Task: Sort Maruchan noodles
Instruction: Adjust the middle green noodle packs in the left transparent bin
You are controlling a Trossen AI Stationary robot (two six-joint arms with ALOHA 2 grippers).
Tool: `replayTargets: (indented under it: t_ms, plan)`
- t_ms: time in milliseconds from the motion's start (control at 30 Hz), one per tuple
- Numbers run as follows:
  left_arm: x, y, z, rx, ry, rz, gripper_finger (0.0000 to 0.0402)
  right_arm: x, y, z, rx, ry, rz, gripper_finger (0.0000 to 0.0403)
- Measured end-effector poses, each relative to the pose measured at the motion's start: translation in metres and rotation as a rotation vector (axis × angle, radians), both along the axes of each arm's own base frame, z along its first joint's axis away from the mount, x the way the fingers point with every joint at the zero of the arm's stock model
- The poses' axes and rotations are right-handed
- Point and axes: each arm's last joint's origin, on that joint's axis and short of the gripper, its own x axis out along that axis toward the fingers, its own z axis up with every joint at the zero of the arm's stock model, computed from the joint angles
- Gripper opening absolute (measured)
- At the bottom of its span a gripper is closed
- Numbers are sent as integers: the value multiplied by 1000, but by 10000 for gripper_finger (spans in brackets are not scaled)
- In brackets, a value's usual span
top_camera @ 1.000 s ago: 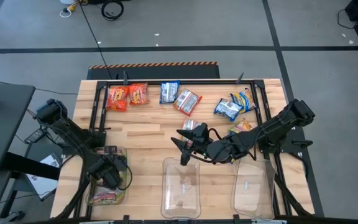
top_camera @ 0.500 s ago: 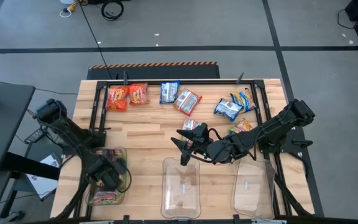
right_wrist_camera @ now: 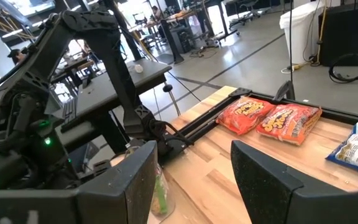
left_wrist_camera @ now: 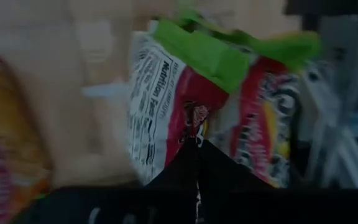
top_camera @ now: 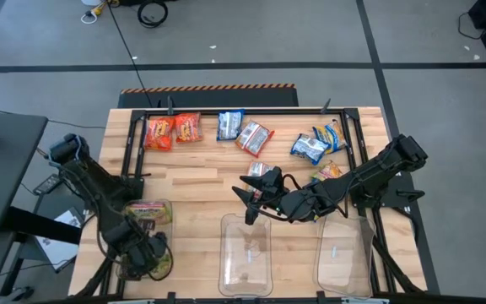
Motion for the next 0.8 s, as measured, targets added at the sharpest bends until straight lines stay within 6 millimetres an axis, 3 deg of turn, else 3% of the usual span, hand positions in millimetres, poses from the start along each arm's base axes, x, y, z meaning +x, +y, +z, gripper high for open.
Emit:
replayTargets:
  t_ms: [167,500,667,800]
  plan:
    - [-2,-11,2,-66,-48,4,1,0,0,0,-6,4,1,210]
    - [2,-14,3,-85,-105,21,16,1,0,0,0,8,36,210]
    - [0,-9,-14,-62,-87,88,5,1,0,0,1,8,43,210]
    - [0,-12,-16,-113,-79,89,9,1,0,-1,4,13,65,210]
